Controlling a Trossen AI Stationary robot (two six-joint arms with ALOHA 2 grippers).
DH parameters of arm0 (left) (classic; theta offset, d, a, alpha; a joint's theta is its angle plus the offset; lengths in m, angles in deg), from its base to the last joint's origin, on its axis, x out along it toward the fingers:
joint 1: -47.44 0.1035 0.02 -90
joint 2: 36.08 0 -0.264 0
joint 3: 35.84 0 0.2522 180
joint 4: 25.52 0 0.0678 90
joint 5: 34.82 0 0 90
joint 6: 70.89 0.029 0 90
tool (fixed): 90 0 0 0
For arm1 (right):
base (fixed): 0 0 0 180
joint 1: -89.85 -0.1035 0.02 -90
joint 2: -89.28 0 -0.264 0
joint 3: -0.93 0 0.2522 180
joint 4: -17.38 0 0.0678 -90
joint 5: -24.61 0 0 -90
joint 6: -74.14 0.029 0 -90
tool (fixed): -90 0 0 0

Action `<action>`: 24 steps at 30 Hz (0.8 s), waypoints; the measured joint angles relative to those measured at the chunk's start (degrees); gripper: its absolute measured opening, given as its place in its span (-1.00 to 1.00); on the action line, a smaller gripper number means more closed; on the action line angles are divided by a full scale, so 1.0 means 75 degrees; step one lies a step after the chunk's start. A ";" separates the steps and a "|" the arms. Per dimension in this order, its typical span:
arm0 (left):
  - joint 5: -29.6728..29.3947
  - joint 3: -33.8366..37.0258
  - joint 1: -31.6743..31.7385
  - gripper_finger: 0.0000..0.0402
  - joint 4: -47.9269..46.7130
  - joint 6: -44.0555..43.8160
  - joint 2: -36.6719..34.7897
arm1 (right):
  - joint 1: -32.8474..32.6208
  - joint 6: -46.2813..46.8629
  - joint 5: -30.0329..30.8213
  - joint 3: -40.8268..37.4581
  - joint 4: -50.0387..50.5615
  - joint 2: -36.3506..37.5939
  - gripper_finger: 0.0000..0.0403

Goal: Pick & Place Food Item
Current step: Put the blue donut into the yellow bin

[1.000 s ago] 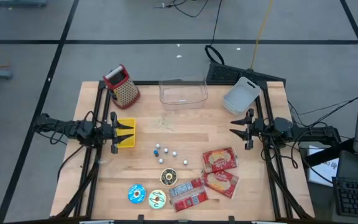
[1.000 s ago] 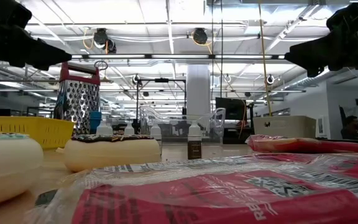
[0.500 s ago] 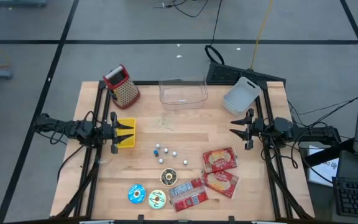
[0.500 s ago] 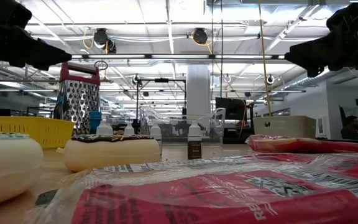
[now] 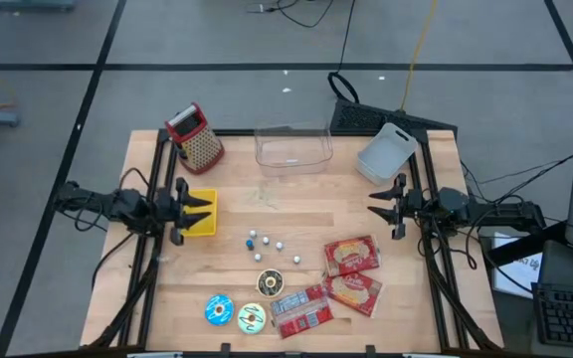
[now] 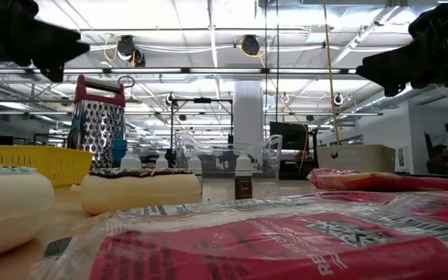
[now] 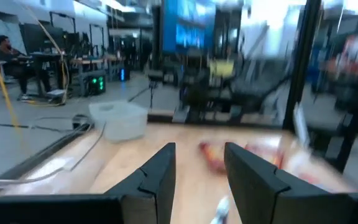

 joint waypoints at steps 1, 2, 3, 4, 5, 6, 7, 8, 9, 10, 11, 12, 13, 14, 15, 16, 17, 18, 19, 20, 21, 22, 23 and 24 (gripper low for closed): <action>-0.0002 -0.0001 0.0000 -0.32 0.0202 -0.0358 0.0000 | 0.0000 0.0002 0.0001 0.0003 0.0000 -0.0001 -0.23; -0.0002 -0.0003 0.0000 -0.32 0.0365 -0.0753 0.0000 | 0.0000 0.0002 -0.0001 0.0000 0.0000 -0.0001 -0.23; -0.0002 -0.0003 0.0000 -0.32 0.0455 -0.1129 0.0000 | 0.0000 0.0000 -0.0002 0.0000 0.0000 0.0000 -0.23; -0.0002 -0.0003 0.0000 -0.32 0.0499 -0.1459 0.0000 | 0.0000 0.0003 0.0001 0.0000 0.0000 -0.0003 -0.23; -0.0004 -0.0003 0.0000 -0.32 0.0542 -0.1662 0.0000 | 0.0000 0.0003 -0.0001 0.0003 0.0000 -0.0003 -0.23; -0.0031 -0.0003 0.0000 -0.32 0.0622 -0.1724 0.0000 | 0.0000 0.0001 0.0001 0.0002 0.0000 -0.0002 -0.23; -0.0110 -0.0003 0.0007 -0.32 0.0725 -0.1747 0.0000 | 0.0000 0.0001 0.0000 0.0003 0.0000 0.0000 -0.23; -0.0181 -0.0006 0.0006 -0.32 0.0763 -0.1753 -0.0002 | 0.0000 0.0003 0.0001 0.0003 0.0000 -0.0001 -0.23; -0.0185 -0.0006 0.0006 -0.32 0.0757 -0.1754 -0.0001 | 0.0000 0.0000 0.0001 0.0000 0.0000 -0.0002 -0.23; -0.0140 -0.0006 0.0009 -0.32 0.0730 -0.1767 0.0000 | 0.0000 0.0001 0.0001 0.0002 0.0000 -0.0001 -0.23; -0.0027 -0.0006 0.0006 -0.32 0.0732 -0.1810 0.0000 | 0.0000 0.0000 0.0001 0.0003 0.0000 -0.0001 -0.23; 0.0083 -0.0006 0.0007 -0.32 0.0752 -0.1876 0.0001 | 0.0000 0.0001 0.0001 0.0001 0.0000 -0.0002 -0.23; 0.0149 -0.0006 0.0006 -0.32 0.0787 -0.2040 0.0021 | 0.0000 0.0002 -0.0001 0.0001 0.0000 -0.0002 -0.23; 0.0177 -0.0006 0.0006 -0.32 0.0889 -0.2336 0.0071 | 0.0000 0.0002 0.0000 0.0003 0.0000 -0.0002 -0.23; 0.0192 -0.0006 0.0006 -0.32 0.1075 -0.2720 0.0139 | 0.0000 0.0001 0.0001 0.0003 0.0000 -0.0001 -0.23; 0.0194 -0.0006 0.0006 -0.32 0.1339 -0.3131 0.0214 | 0.0000 0.0002 0.0000 0.0003 0.0000 -0.0003 -0.23; 0.0218 -0.0006 0.0006 -0.32 0.1636 -0.3400 0.0319 | 0.0000 0.0003 -0.0001 0.0000 0.0000 -0.0003 -0.23; 0.0315 -0.0013 0.0008 -0.32 0.1832 -0.3481 0.0452 | 0.0000 0.0000 0.0001 0.0003 0.0000 0.0000 -0.23; 0.0448 -0.0048 0.0007 -0.32 0.1915 -0.3482 0.0615 | 0.0000 0.0000 0.0001 0.0003 0.0000 0.0000 -0.23; 0.0601 -0.0111 0.0004 -0.32 0.1927 -0.3460 0.0834 | 0.0000 0.0002 0.0000 0.0001 0.0000 -0.0002 -0.23; 0.0664 -0.0225 -0.0005 -0.32 0.1914 -0.3452 0.1107 | 0.0000 0.0003 0.0001 0.0003 0.0000 -0.0003 -0.23; 0.0678 -0.0382 -0.0006 -0.32 0.1923 -0.3446 0.1431 | 0.0000 0.0001 -0.0001 0.0000 0.0000 -0.0001 -0.23; 0.0700 -0.0568 -0.0006 -0.31 0.1923 -0.3401 0.1789 | 0.0000 0.0003 0.0001 0.0002 0.0000 -0.0003 -0.23; 0.0797 -0.0805 0.0003 -0.29 0.1914 -0.3279 0.2221 | 0.0000 0.0001 0.0001 0.0001 0.0000 -0.0001 -0.23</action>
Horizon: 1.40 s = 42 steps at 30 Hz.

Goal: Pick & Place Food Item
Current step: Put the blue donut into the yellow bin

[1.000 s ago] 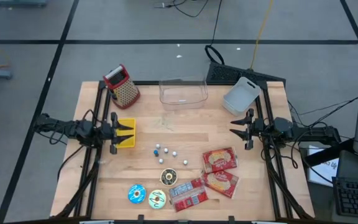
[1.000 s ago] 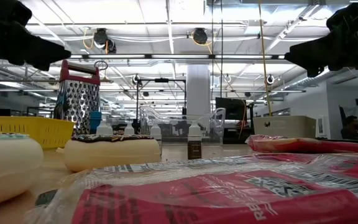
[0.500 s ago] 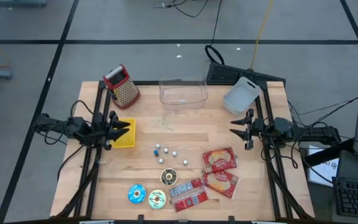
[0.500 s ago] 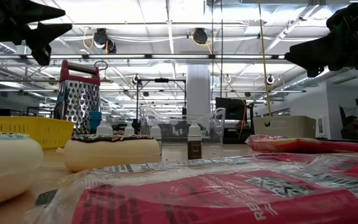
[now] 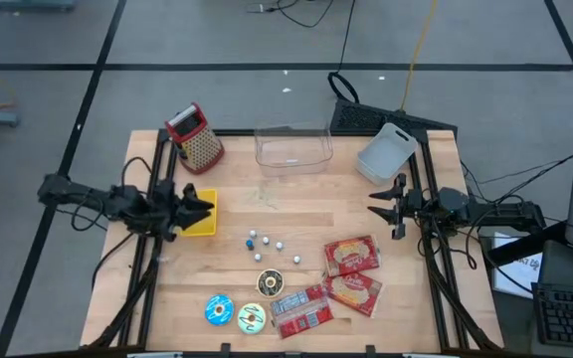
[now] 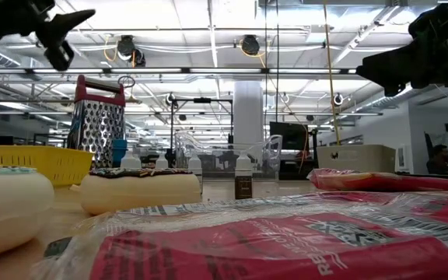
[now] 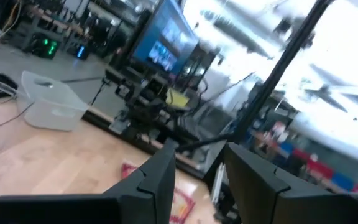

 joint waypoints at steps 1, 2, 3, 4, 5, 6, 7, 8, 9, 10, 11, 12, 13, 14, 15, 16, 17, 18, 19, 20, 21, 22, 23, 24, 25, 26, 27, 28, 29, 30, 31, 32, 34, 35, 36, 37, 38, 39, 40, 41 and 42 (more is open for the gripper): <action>0.0139 -0.0305 -0.0008 -0.26 0.0002 0.0235 0.0470 | 0.0000 0.0002 -0.0001 0.0002 0.0000 0.0001 -0.23; 0.0334 -0.0632 -0.0024 -0.23 -0.0006 0.0554 0.0955 | 0.0000 0.0002 0.0000 0.0002 0.0000 0.0001 -0.23; 0.0550 -0.1022 -0.0053 -0.20 -0.0072 0.0976 0.1485 | 0.0000 0.0000 0.0000 0.0002 0.0000 0.0001 -0.23; 0.0780 -0.1460 -0.0096 -0.16 -0.0236 0.1430 0.1957 | 0.0000 0.0000 -0.0001 0.0001 0.0000 0.0001 -0.23; 0.1003 -0.1937 -0.0145 -0.14 -0.0511 0.1849 0.2414 | 0.0000 0.0002 0.0000 0.0000 0.0000 0.0001 -0.23; 0.1174 -0.2475 -0.0193 -0.11 -0.0941 0.2186 0.2869 | 0.0000 0.0001 0.0000 0.0001 0.0000 0.0001 -0.23; 0.1266 -0.3007 -0.0250 -0.09 -0.1511 0.2423 0.3282 | 0.0000 -0.0001 0.0000 0.0002 0.0000 0.0000 -0.23; 0.1275 -0.3586 -0.0316 -0.07 -0.2193 0.2540 0.3694 | 0.0000 -0.0001 0.0000 0.0000 0.0000 -0.0002 -0.23; 0.1247 -0.4151 -0.0393 -0.05 -0.2927 0.2546 0.4074 | 0.0000 0.0001 0.0000 0.0002 0.0000 0.0001 -0.23; 0.1188 -0.4716 -0.0488 -0.04 -0.3666 0.2467 0.4469 | 0.0000 0.0001 0.0000 0.0001 0.0000 0.0001 -0.23; 0.1140 -0.5225 -0.0608 -0.03 -0.4400 0.2315 0.4869 | 0.0000 -0.0001 0.0000 0.0001 0.0000 0.0000 -0.23; 0.1137 -0.5697 -0.0727 -0.02 -0.5107 0.2110 0.5259 | 0.0000 0.0000 0.0000 0.0000 0.0000 -0.0001 -0.23; 0.1141 -0.6103 -0.0867 -0.02 -0.5742 0.1839 0.5652 | 0.0000 -0.0001 0.0000 0.0000 0.0000 0.0001 -0.23; 0.1142 -0.6476 -0.1015 -0.02 -0.6305 0.1497 0.6028 | 0.0000 0.0002 -0.0002 0.0002 0.0000 0.0001 -0.23; 0.1145 -0.6791 -0.1169 -0.02 -0.6798 0.1107 0.6374 | 0.0000 -0.0001 0.0000 0.0000 0.0000 0.0001 -0.23; 0.1145 -0.7108 -0.1325 -0.02 -0.7258 0.0721 0.6720 | 0.0000 0.0002 0.0000 0.0002 0.0000 0.0000 -0.23; 0.1163 -0.7370 -0.1473 -0.03 -0.7661 0.0312 0.7033 | 0.0000 0.0001 0.0000 0.0001 0.0000 0.0001 -0.23; 0.1254 -0.7586 -0.1606 -0.04 -0.8077 -0.0092 0.7329 | 0.0000 0.0002 0.0000 0.0002 0.0000 -0.0002 -0.23; 0.1384 -0.7739 -0.1733 -0.06 -0.8466 -0.0480 0.7615 | 0.0000 -0.0001 0.0000 0.0000 0.0000 0.0001 -0.23; 0.1561 -0.7844 -0.1844 -0.07 -0.8818 -0.0883 0.7889 | 0.0000 0.0000 -0.0001 -0.0001 0.0000 0.0001 -0.23; 0.1741 -0.7893 -0.1951 -0.09 -0.9047 -0.1318 0.8128 | 0.0000 -0.0001 0.0000 0.0001 0.0000 -0.0001 -0.23; 0.1931 -0.7900 -0.2057 -0.11 -0.9191 -0.1759 0.8330 | 0.0000 0.0002 0.0000 0.0000 0.0000 0.0000 -0.23; 0.2096 -0.7896 -0.2177 -0.13 -0.9325 -0.2182 0.8494 | 0.0000 0.0000 0.0000 0.0001 0.0000 0.0001 -0.23; 0.2224 -0.7858 -0.2301 -0.14 -0.9400 -0.2553 0.8652 | 0.0000 -0.0001 -0.0001 0.0000 0.0000 0.0000 -0.23; 0.2320 -0.7805 -0.2430 -0.15 -0.9429 -0.2879 0.8796 | 0.0000 0.0001 -0.0002 0.0001 0.0000 -0.0002 -0.23; 0.2397 -0.7743 -0.2577 -0.17 -0.9427 -0.3148 0.8964 | 0.0000 0.0001 0.0000 0.0000 0.0000 0.0001 -0.23; 0.2437 -0.7685 -0.2717 -0.18 -0.9423 -0.3388 0.9130 | 0.0000 0.0001 0.0000 0.0000 0.0000 -0.0001 -0.23; 0.2460 -0.7639 -0.2843 -0.18 -0.9424 -0.3596 0.9305 | 0.0000 -0.0001 0.0000 0.0002 0.0000 0.0001 -0.23; 0.2471 -0.7621 -0.2951 -0.18 -0.9431 -0.3794 0.9457 | 0.0000 0.0001 0.0000 0.0001 0.0000 0.0000 -0.23; 0.2473 -0.7592 -0.3049 -0.18 -0.9426 -0.3962 0.9582 | 0.0000 0.0000 -0.0001 0.0001 0.0000 0.0000 -0.23; 0.2433 -0.7558 -0.3128 -0.17 -0.9431 -0.4095 0.9698 | 0.0000 -0.0001 0.0000 0.0002 0.0000 0.0000 -0.23; 0.2335 -0.7524 -0.3196 -0.15 -0.9436 -0.4204 0.9821 | 0.0000 -0.0001 0.0000 -0.0001 0.0000 0.0001 -0.23; 0.1930 -0.7472 -0.3301 -0.09 -0.9442 -0.4522 1.0081 | 0.0000 0.0000 0.0000 0.0002 0.0000 0.0000 -0.23; 0.1692 -0.7469 -0.3343 -0.05 -0.9444 -0.4723 1.0197 | 0.0000 -0.0001 -0.0003 -0.0001 0.0000 0.0001 -0.23; 0.1500 -0.7469 -0.3379 0.00 -0.9422 -0.4898 1.0303 | 0.0000 0.0000 0.0000 0.0001 0.0000 -0.0001 -0.23; 0.1427 -0.7469 -0.3406 0.05 -0.9375 -0.5041 1.0405 | 0.0000 0.0001 0.0000 0.0002 0.0000 -0.0001 -0.23; 0.1426 -0.7469 -0.3415 0.10 -0.9327 -0.5135 1.0510 | 0.0000 0.0001 0.0000 -0.0001 0.0000 0.0001 -0.23; 0.1449 -0.7469 -0.3433 0.16 -0.9302 -0.5180 1.0615 | 0.0000 -0.0001 -0.0002 0.0000 0.0000 0.0001 -0.23; 0.1539 -0.7469 -0.3450 0.21 -0.9276 -0.5255 1.0716 | 0.0000 0.0000 0.0000 0.0000 0.0000 -0.0001 -0.23; 0.1610 -0.7469 -0.3470 0.26 -0.9235 -0.5332 1.0806 | 0.0000 0.0000 0.0000 0.0001 0.0000 0.0000 -0.23; 0.1650 -0.7469 -0.3504 0.31 -0.9207 -0.5396 1.0899 | 0.0000 -0.0001 -0.0001 0.0001 0.0000 0.0001 -0.23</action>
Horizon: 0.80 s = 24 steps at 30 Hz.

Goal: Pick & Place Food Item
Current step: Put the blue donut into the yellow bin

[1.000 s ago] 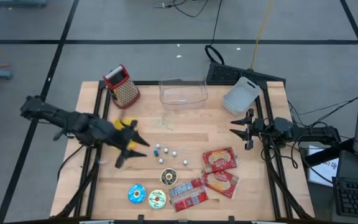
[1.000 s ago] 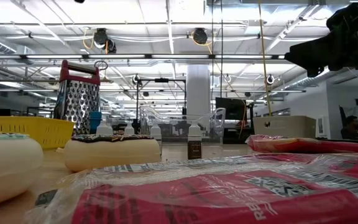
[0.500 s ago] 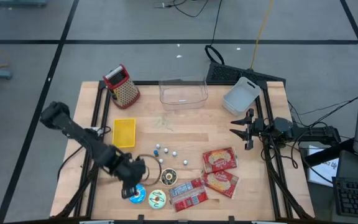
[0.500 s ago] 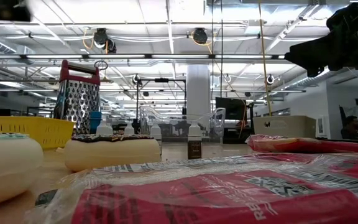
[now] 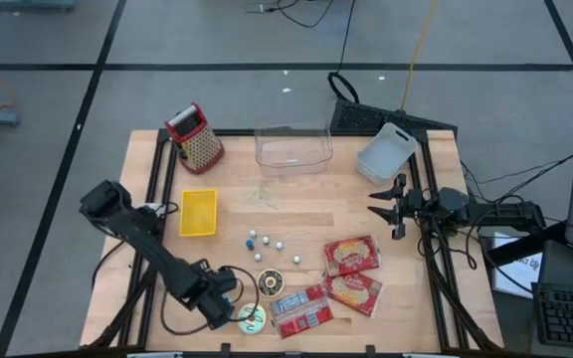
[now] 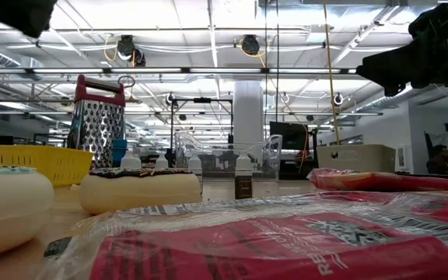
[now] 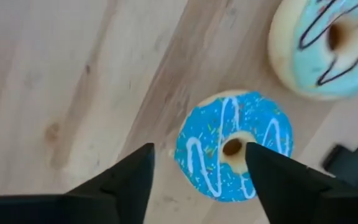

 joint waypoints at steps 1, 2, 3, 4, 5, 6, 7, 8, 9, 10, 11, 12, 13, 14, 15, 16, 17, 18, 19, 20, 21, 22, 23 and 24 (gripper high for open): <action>0.0010 0.0000 -0.0045 0.35 0.0031 -0.0067 0.0084 | 0.0000 0.0000 0.0001 -0.0001 0.0000 0.0000 -0.23; 0.0005 0.0000 -0.0097 0.39 0.0056 -0.0090 0.0170 | 0.0000 0.0002 0.0001 -0.0001 0.0000 -0.0001 -0.23; 0.0008 0.0000 -0.0142 0.42 0.0073 -0.0093 0.0256 | 0.0000 0.0002 -0.0001 -0.0001 0.0000 -0.0001 -0.23; 0.0005 0.0000 -0.0180 0.45 0.0070 -0.0093 0.0351 | 0.0000 0.0002 0.0001 -0.0001 0.0000 0.0000 -0.23; -0.0004 0.0000 -0.0226 0.47 0.0068 -0.0095 0.0445 | 0.0000 0.0003 0.0001 0.0001 0.0000 0.0000 -0.23; -0.0024 0.0000 -0.0270 0.49 0.0068 -0.0098 0.0525 | 0.0000 0.0000 0.0001 0.0001 0.0000 -0.0003 -0.23; -0.0050 0.0000 -0.0303 0.50 0.0068 -0.0114 0.0612 | 0.0000 0.0000 0.0001 -0.0001 0.0000 -0.0003 -0.23; -0.0057 0.0000 -0.0323 0.51 0.0068 -0.0127 0.0694 | 0.0000 0.0000 0.0001 0.0000 0.0000 -0.0001 -0.23; -0.0059 0.0000 -0.0350 0.52 0.0068 -0.0127 0.0784 | 0.0000 0.0001 0.0001 -0.0001 0.0000 -0.0001 -0.23; -0.0059 0.0000 -0.0361 0.52 0.0070 -0.0125 0.0881 | 0.0000 0.0002 0.0001 0.0001 0.0000 0.0000 -0.23; -0.0061 0.0000 -0.0363 0.52 0.0074 -0.0120 0.0962 | 0.0000 0.0000 0.0001 -0.0001 0.0000 0.0000 -0.23; -0.0071 0.0000 -0.0361 0.51 0.0082 -0.0119 0.1040 | 0.0000 0.0000 0.0001 0.0000 0.0000 -0.0003 -0.23; -0.0077 0.0000 -0.0357 0.51 0.0082 -0.0122 0.1102 | 0.0000 0.0003 0.0001 -0.0001 0.0000 -0.0003 -0.23; -0.0075 0.0000 -0.0356 0.49 0.0087 -0.0123 0.1154 | 0.0000 0.0000 0.0001 0.0001 0.0000 -0.0003 -0.23; -0.0071 -0.0006 -0.0355 0.48 0.0085 -0.0118 0.1171 | 0.0000 0.0003 0.0001 0.0001 0.0000 -0.0001 -0.23; -0.0074 -0.0006 -0.0353 0.46 0.0088 -0.0065 0.1181 | 0.0000 0.0000 0.0001 -0.0001 0.0000 -0.0003 -0.23; -0.0074 -0.0006 -0.0349 0.43 0.0089 -0.0008 0.1184 | 0.0000 0.0000 0.0001 -0.0001 0.0000 -0.0003 -0.23; -0.0077 -0.0006 -0.0336 0.41 0.0091 0.0062 0.1184 | 0.0000 0.0002 0.0001 0.0001 0.0000 -0.0001 -0.23; -0.0071 -0.0006 -0.0318 0.37 0.0091 0.0128 0.1171 | 0.0000 0.0002 0.0001 0.0000 0.0000 -0.0003 -0.23; -0.0058 -0.0004 -0.0306 0.32 0.0094 0.0195 0.1144 | 0.0000 0.0003 0.0001 0.0001 0.0000 -0.0001 -0.23; -0.0056 -0.0003 -0.0292 0.28 0.0091 0.0266 0.1123 | 0.0000 0.0002 0.0001 -0.0001 0.0000 -0.0002 -0.23; -0.0049 -0.0003 -0.0263 0.22 0.0094 0.0325 0.1093 | 0.0000 0.0001 0.0001 0.0000 0.0000 -0.0002 -0.23; -0.0045 -0.0003 -0.0242 0.16 0.0095 0.0351 0.1071 | 0.0000 0.0003 0.0001 0.0001 0.0000 -0.0003 -0.23; -0.0047 -0.0003 -0.0221 0.10 0.0093 0.0375 0.1065 | 0.0000 0.0001 0.0001 -0.0001 0.0000 -0.0002 -0.23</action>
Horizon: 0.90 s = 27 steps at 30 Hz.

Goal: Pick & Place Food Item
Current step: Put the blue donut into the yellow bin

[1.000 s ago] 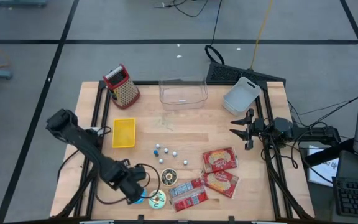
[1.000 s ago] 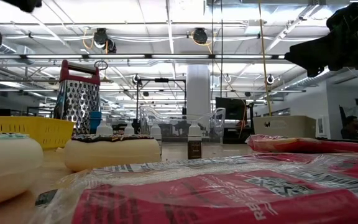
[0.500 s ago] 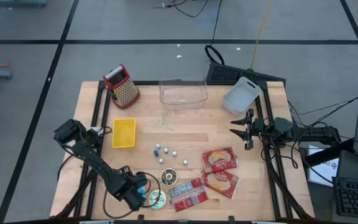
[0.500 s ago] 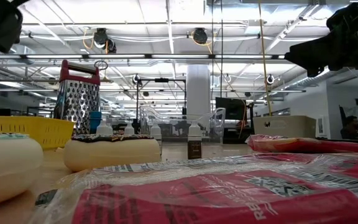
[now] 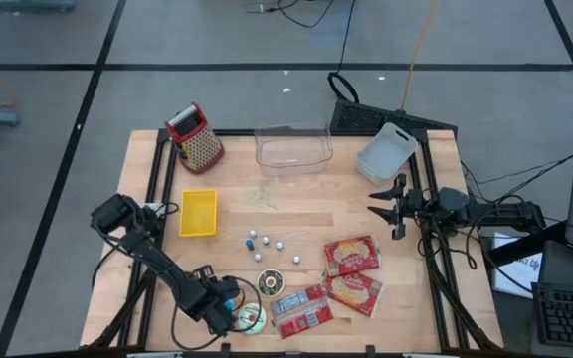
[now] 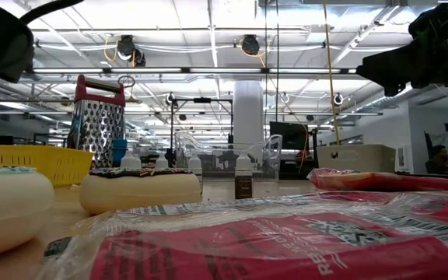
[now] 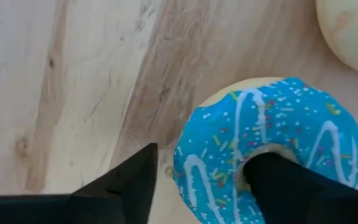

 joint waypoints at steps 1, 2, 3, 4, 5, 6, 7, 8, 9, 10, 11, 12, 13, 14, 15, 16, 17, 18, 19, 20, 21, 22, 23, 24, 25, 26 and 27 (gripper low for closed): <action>0.0000 0.0000 0.0019 0.04 -0.0002 0.0003 0.0000 | 0.0000 0.0001 0.0000 0.0000 0.0000 0.0001 -0.23; 0.0003 0.0000 0.0033 -0.02 0.0001 0.0008 0.0000 | 0.0000 0.0001 0.0000 -0.0001 0.0000 0.0001 -0.23; 0.0003 0.0000 0.0038 -0.08 -0.0001 0.0011 0.0000 | 0.0000 -0.0001 0.0000 0.0002 0.0000 -0.0001 -0.23; -0.0001 0.0000 0.0047 -0.13 -0.0002 0.0009 0.0000 | 0.0000 0.0002 0.0000 0.0002 0.0000 -0.0001 -0.23; 0.0003 0.0000 0.0061 -0.17 -0.0002 0.0008 0.0000 | 0.0000 0.0001 0.0000 -0.0001 0.0000 -0.0001 -0.23; 0.0039 0.0000 0.0075 -0.21 -0.0005 0.0005 0.0000 | 0.0000 -0.0001 0.0000 0.0002 0.0000 0.0002 -0.23; 0.0122 0.0000 0.0103 -0.25 -0.0008 -0.0023 0.0000 | 0.0000 0.0002 0.0000 -0.0001 0.0000 -0.0001 -0.23; 0.0232 0.0000 0.0140 -0.28 -0.0021 -0.0023 0.0000 | 0.0000 0.0001 0.0000 0.0000 0.0000 0.0002 -0.23; 0.0352 0.0000 0.0172 -0.31 -0.0030 -0.0013 0.0000 | 0.0000 -0.0001 0.0000 0.0000 0.0000 0.0002 -0.23; 0.0461 0.0000 0.0199 -0.34 -0.0033 0.0000 0.0000 | 0.0000 0.0001 0.0000 -0.0001 0.0000 0.0001 -0.23; 0.0538 0.0002 0.0230 -0.36 -0.0036 0.0012 -0.0022 | 0.0000 -0.0001 -0.0002 0.0002 0.0000 0.0001 -0.23; 0.0564 0.0006 0.0254 -0.38 -0.0050 0.0015 -0.0076 | 0.0000 0.0001 0.0000 0.0001 0.0000 0.0002 -0.23; 0.0526 0.0009 0.0254 -0.39 -0.0070 0.0032 -0.0158 | 0.0000 -0.0001 0.0000 0.0000 0.0000 0.0000 -0.23; 0.0453 0.0012 0.0258 -0.40 -0.0083 0.0047 -0.0254 | 0.0000 0.0001 0.0000 0.0002 0.0000 0.0001 -0.23; 0.0364 0.0012 0.0272 -0.41 -0.0087 0.0046 -0.0392 | 0.0000 0.0000 0.0000 0.0002 0.0000 0.0000 -0.23; 0.0185 0.0012 0.0274 -0.41 -0.0132 0.0027 -0.0545 | 0.0000 0.0002 0.0000 0.0000 0.0000 -0.0001 -0.23; -0.0018 0.0012 0.0272 -0.41 -0.0200 -0.0041 -0.0745 | 0.0000 0.0002 0.0000 -0.0001 0.0000 0.0002 -0.23; -0.0239 0.0012 0.0277 -0.41 -0.0262 -0.0131 -0.0957 | 0.0000 0.0002 0.0000 0.0000 0.0000 0.0001 -0.23; -0.0510 0.0012 0.0277 -0.41 -0.0350 -0.0252 -0.1207 | 0.0000 0.0002 0.0000 0.0002 0.0000 -0.0001 -0.23; -0.0771 0.0012 0.0282 -0.41 -0.0437 -0.0397 -0.1444 | 0.0000 0.0002 0.0000 -0.0001 0.0000 -0.0001 -0.23; -0.1042 0.0012 0.0286 -0.41 -0.0557 -0.0571 -0.1713 | 0.0000 0.0002 0.0000 0.0002 0.0000 -0.0001 -0.23; -0.1334 0.0009 0.0287 -0.41 -0.0677 -0.0767 -0.1962 | 0.0000 0.0001 0.0000 0.0000 0.0000 0.0001 -0.23; -0.1591 0.0009 0.0313 -0.41 -0.0797 -0.0966 -0.2210 | 0.0000 0.0002 0.0000 0.0001 0.0000 -0.0001 -0.23; -0.1861 0.0009 0.0328 -0.41 -0.0955 -0.1194 -0.2472 | 0.0000 0.0000 0.0000 -0.0001 0.0000 -0.0001 -0.23; -0.2123 0.0009 0.0359 -0.41 -0.1137 -0.1445 -0.2721 | 0.0000 0.0001 0.0000 0.0002 0.0000 0.0002 -0.23; -0.2351 0.0009 0.0405 -0.41 -0.1338 -0.1723 -0.2952 | 0.0000 0.0000 0.0000 0.0000 0.0001 0.0000 -0.23; -0.2592 0.0009 0.0472 -0.41 -0.1603 -0.2027 -0.3211 | 0.0000 0.0000 0.0000 0.0002 0.0000 -0.0001 -0.23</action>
